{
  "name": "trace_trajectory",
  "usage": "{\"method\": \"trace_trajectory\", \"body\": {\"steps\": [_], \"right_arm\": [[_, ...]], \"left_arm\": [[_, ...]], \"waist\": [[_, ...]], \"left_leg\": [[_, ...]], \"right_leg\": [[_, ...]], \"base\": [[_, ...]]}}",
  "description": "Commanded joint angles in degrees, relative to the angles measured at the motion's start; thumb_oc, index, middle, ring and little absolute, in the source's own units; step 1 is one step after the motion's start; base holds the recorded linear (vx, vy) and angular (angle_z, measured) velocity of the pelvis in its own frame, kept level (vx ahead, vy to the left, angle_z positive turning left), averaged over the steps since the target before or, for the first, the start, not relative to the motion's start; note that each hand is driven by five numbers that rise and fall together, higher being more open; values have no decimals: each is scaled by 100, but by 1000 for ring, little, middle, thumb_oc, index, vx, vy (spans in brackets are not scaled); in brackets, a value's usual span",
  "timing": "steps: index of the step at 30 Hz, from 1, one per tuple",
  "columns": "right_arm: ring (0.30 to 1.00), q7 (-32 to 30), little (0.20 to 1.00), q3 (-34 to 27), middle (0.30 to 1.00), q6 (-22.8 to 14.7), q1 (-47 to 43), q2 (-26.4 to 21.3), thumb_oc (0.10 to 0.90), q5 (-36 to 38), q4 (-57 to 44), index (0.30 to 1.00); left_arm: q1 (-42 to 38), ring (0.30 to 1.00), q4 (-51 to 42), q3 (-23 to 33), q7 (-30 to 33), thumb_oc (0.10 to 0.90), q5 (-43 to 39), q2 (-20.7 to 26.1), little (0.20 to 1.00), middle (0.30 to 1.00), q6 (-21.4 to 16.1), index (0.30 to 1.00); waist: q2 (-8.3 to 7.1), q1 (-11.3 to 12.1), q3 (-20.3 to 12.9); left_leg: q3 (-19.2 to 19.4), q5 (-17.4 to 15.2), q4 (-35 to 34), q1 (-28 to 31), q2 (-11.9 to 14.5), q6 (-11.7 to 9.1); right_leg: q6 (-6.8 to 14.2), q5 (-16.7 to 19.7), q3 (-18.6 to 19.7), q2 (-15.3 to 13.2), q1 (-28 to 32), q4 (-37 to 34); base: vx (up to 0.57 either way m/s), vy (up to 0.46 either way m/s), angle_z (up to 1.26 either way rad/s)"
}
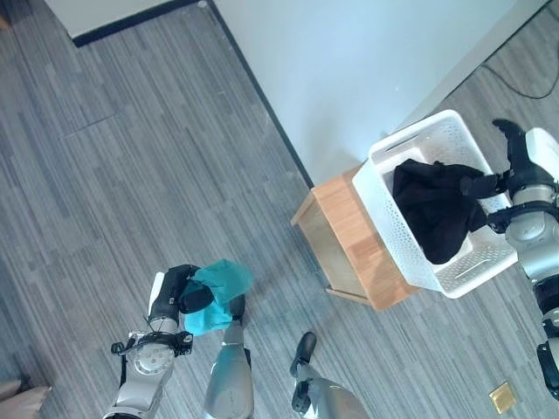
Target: Pick up bed clothes into laundry basket.
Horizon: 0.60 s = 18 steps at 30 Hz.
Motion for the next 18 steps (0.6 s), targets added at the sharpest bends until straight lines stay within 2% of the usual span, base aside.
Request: {"method": "trace_trajectory", "body": {"steps": [1, 4, 6, 7, 8, 9, 10, 12, 13, 14, 18], "right_arm": [[900, -589, 900, -483, 900, -56, 225, -748, 800, 51, -359, 900], [900, -660, 900, -1151, 900, -29, 921, -837, 800, 18, -810, 900], [900, -791, 900, -1931, 900, 11, 1808, -866, 800, -104, -1213, 900], [900, -783, 900, -2040, 900, 25, 1936, -848, 800, -116, -1280, 900], [900, -894, 900, -2457, 900, 79, 2379, -792, 800, -208, -1446, 900], [900, -885, 900, -2570, 900, 96, 2511, -761, 800, -221, -1519, 900], [900, -1037, 900, -3032, 900, 82, 2965, -549, 800, -125, -1575, 900], [900, -1113, 900, -3476, 900, 68, 3473, -83, 800, 207, -1556, 900], [900, -1114, 900, -3544, 900, 67, 3688, 185, 800, 311, -1466, 900], [900, -1114, 900, -3560, 900, 65, 3702, 202, 800, 311, -1476, 900], [900, -974, 900, -3446, 900, 68, 4157, 1064, 800, 560, -963, 900]], "left_arm": [[220, 300, -297, 7, -48, 400, 141, 89, 300, 300, -302, 300], [311, 300, -295, 136, -57, 400, 210, 47, 300, 300, -214, 300], [410, 300, -266, 398, 16, 400, 276, -55, 300, 300, -110, 300], [413, 300, -275, 367, 15, 400, 281, -34, 300, 300, -105, 300], [440, 300, -334, 609, 105, 400, 314, -53, 300, 300, -71, 300], [446, 300, -350, 577, 104, 400, 318, -27, 300, 300, -62, 300], [406, 300, -481, 817, 220, 400, 394, 22, 300, 300, -66, 300], [251, 300, -685, 943, 318, 400, 422, 177, 300, 300, -77, 300], [119, 300, -844, 1008, 353, 400, 456, 320, 300, 300, -89, 300], [117, 300, -851, 1006, 352, 400, 456, 335, 300, 300, -83, 300], [-401, 300, -1528, 1197, 485, 400, 666, 862, 300, 300, -217, 300]], "waist": [[-352, -264, -954], [-430, -385, -1120], [-467, -593, -1312], [-480, -554, -1310], [-458, -705, -1393], [-475, -664, -1388], [-411, -853, -1478], [-323, -960, -1537], [-262, -1031, -1572], [-278, -1020, -1565], [-40, -1337, -1699]], "left_leg": [[465, -1020, -6, 314, 354, -379], [491, -1148, -6, 508, 324, -317], [563, -1278, -6, 736, 299, -254], [566, -1285, -6, 748, 295, -252], [591, -1353, -6, 849, 285, -220], [590, -1358, -6, 861, 281, -217], [628, -1408, -6, 948, 262, -190], [670, -1467, -6, 1067, 239, -162], [690, -1552, -6, 1163, 232, -156], [692, -1511, -6, 1146, 229, -152], [794, -1648, -6, 1379, 202, -119]], "right_leg": [[358, -207, 121, -488, -232, 23], [383, -208, 173, -538, -95, 23], [405, -186, 269, -595, 10, 23], [409, -190, 271, -598, 19, 23], [413, -182, 332, -625, 65, 23], [416, -186, 330, -629, 78, 23], [425, -177, 422, -654, 115, 23], [431, -185, 499, -683, 170, 23], [448, -217, 544, -705, 229, 23], [441, -185, 548, -707, 212, 23], [464, -212, 727, -734, 284, 23]], "base": [[106, 33, -4], [97, 42, -5], [88, 53, -9], [69, 29, -11], [38, 11, -20], [67, 30, -20], [75, 44, -19], [67, 46, -19], [11, 21, -20], [34, 28, -24], [36, 19, -23]]}}
